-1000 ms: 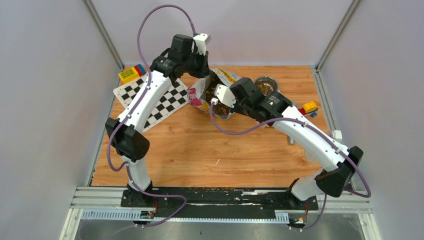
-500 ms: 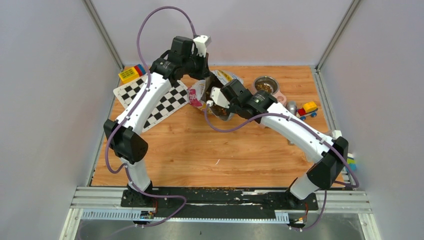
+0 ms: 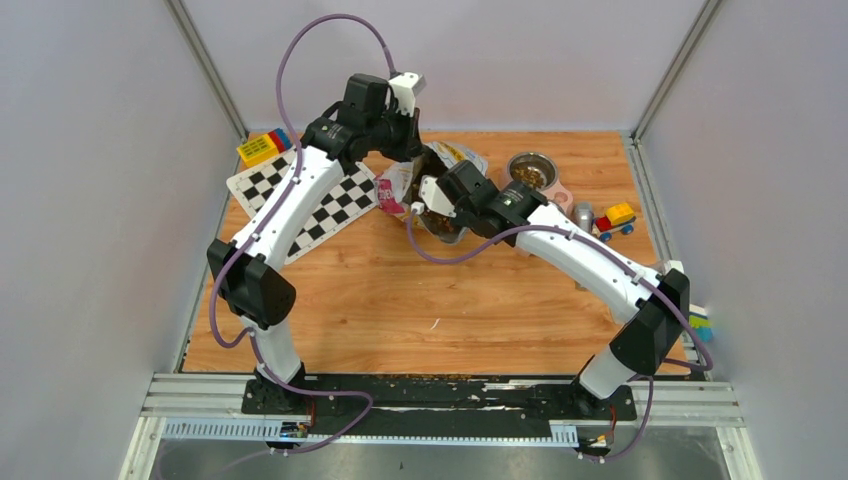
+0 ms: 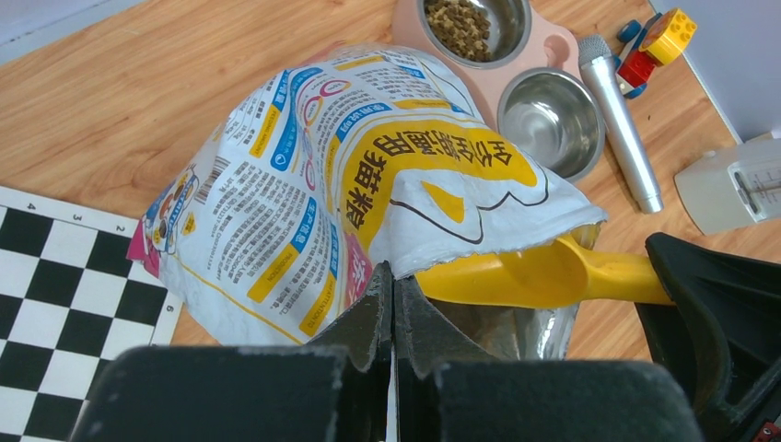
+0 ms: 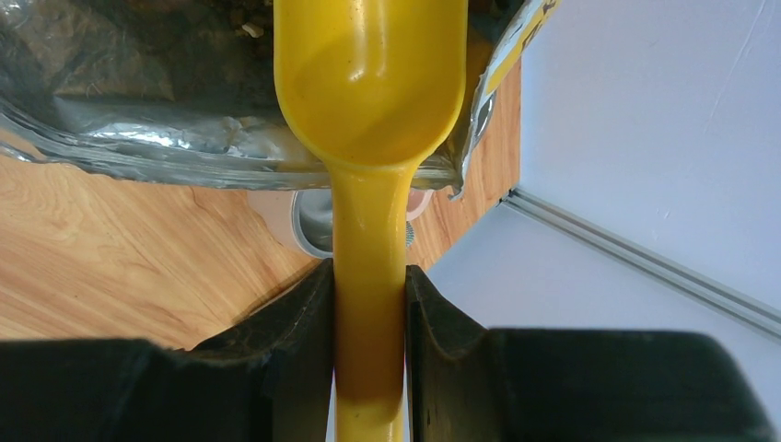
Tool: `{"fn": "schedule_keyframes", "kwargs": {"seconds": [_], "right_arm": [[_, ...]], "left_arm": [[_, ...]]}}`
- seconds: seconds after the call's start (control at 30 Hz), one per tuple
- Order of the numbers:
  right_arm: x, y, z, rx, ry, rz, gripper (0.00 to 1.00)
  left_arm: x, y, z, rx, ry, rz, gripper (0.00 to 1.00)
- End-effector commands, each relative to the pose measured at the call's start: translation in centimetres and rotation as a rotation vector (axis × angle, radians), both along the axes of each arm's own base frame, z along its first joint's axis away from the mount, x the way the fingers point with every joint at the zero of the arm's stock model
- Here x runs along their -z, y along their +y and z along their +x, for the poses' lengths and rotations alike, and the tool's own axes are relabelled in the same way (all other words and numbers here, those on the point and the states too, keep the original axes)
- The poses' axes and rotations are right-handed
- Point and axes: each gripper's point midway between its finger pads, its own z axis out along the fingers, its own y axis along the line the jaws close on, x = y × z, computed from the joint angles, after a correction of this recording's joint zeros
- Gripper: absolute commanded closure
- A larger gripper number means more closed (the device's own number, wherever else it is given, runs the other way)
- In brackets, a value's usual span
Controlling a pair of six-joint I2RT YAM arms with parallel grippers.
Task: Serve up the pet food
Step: Collect the pet food from the pet food bag.
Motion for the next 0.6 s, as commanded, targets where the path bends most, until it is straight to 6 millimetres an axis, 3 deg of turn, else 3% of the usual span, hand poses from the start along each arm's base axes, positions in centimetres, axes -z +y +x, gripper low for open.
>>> {"fn": "schedule_keyframes", "kwargs": {"seconds": [0.0, 0.23, 0.4, 0.57], "right_arm": [[-0.5, 0.3, 0.0, 0.011, -0.045, -0.018, 1.0], [-0.5, 2.1, -0.6, 0.032, -0.016, 0.105, 1.0], [-1.0, 4.0, -2.5, 0.051, 0.081, 0.288, 1.0], [-0.2, 5.8, -4.0, 0.039, 0.158, 0.433, 1.0]], "left_arm": [[-6.5, -0.5, -1.5, 0.049, -0.152, -0.109, 1.0], [-6.4, -2.2, -2.7, 0.121, -0.134, -0.136, 1.0], [-6.5, -2.4, -3.2, 0.139, -0.132, -0.148, 1.0], [-6.5, -2.6, -3.5, 0.152, -0.129, -0.161, 1.0]]}}
